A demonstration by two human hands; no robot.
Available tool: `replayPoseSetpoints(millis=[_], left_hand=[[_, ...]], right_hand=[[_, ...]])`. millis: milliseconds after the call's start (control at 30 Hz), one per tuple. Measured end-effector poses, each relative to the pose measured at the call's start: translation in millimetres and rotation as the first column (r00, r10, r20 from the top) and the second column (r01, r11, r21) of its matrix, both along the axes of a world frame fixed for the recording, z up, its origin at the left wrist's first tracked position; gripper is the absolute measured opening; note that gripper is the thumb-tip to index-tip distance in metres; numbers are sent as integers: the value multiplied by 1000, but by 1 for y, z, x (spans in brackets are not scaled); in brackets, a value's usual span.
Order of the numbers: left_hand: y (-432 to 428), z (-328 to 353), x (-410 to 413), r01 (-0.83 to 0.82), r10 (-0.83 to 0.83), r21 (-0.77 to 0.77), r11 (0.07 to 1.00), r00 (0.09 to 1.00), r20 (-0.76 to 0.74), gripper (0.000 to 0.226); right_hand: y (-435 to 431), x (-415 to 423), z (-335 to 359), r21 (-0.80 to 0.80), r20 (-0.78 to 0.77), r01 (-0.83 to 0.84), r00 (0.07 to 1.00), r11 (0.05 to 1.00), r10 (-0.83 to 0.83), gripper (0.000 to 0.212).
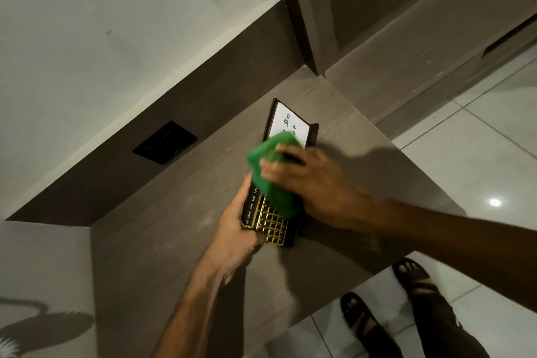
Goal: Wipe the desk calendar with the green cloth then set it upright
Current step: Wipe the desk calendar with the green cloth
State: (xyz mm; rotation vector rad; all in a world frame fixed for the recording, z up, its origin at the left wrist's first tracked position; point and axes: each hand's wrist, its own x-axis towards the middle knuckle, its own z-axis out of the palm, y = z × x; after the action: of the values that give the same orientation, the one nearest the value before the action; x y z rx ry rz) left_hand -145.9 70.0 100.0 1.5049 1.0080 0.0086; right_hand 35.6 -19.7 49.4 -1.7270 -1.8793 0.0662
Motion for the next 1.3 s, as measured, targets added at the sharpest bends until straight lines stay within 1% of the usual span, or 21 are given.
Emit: replayPoseSetpoints(millis=[67,100,133,200,267,333,400,467,567,667,767,833,900,967,1000,1033,1067,1133,1167,1233,1300], left_hand=[[-2,-2,-1,11,-11,16,1000,1000,22,103],[-2,-2,-2,27,-27,-2,1000,999,35,102],[-1,-1,-3,30,-29,-17,999,999,36,104],[1,2,-3,38,-38,1,999,999,-9,110],[2,5,-3,88,-87,27,996,995,-42,116],[2,6,-4,127,-126,42,991,991,-36,116],[2,5,-4,139,-138,36,990,990,-26,116],[2,5,-3,134,-134,28,991,991,-16,117],[1,6,-2,128,-128,36,991,992,-11,117],[0,6,-1,152,-149,85,985,988,-32,116],[0,9,1,187,-183,116,975,982,-51,117],[1,10,1,210,-203,147,967,977,-62,117],[2,9,0,198,-192,118,973,980,-55,116],[2,8,-2,177,-175,63,982,984,-40,118],[3,7,-2,176,-174,49,983,984,-31,118],[3,7,-3,177,-176,47,983,984,-28,117],[3,8,-2,181,-179,53,982,983,-31,116],[2,10,-1,192,-189,79,978,981,-46,114],[1,10,0,200,-195,96,975,979,-53,115],[2,8,0,204,-198,112,973,978,-64,116],[3,8,0,196,-190,100,975,979,-68,119]], right_hand=[[-13,-26,-10,29,65,-199,978,979,197,78],[-17,-30,-15,2,100,-249,964,969,247,79],[-17,-26,-18,4,116,-248,962,969,246,80],[-7,-3,-25,14,42,-103,994,995,102,78],[-1,21,-32,-51,-33,83,996,995,-84,82],[-6,24,-47,-119,-73,161,983,980,-171,84],[-19,9,-63,-94,-66,128,989,987,-134,85],[-27,-4,-68,-29,-36,21,999,999,-22,84],[-15,-1,-52,79,-12,-45,999,996,46,79],[16,30,-20,99,-24,39,999,994,-36,75],[39,76,2,-30,-146,223,963,974,-225,70],[42,87,7,-69,-157,307,936,949,-314,74],[38,72,5,-45,-140,243,959,969,-247,75],[28,47,-3,27,16,46,999,999,-47,74],[25,41,-5,24,92,-33,995,999,31,74],[25,44,-7,19,102,-59,993,998,57,73],[28,52,-7,13,48,-17,999,1000,16,73],[39,76,-9,-42,-133,167,976,985,-171,76],[42,88,-10,-107,-165,249,950,963,-264,80],[40,96,-20,-263,-146,353,906,898,-398,83],[26,84,-32,-321,-160,414,863,852,-479,83]])
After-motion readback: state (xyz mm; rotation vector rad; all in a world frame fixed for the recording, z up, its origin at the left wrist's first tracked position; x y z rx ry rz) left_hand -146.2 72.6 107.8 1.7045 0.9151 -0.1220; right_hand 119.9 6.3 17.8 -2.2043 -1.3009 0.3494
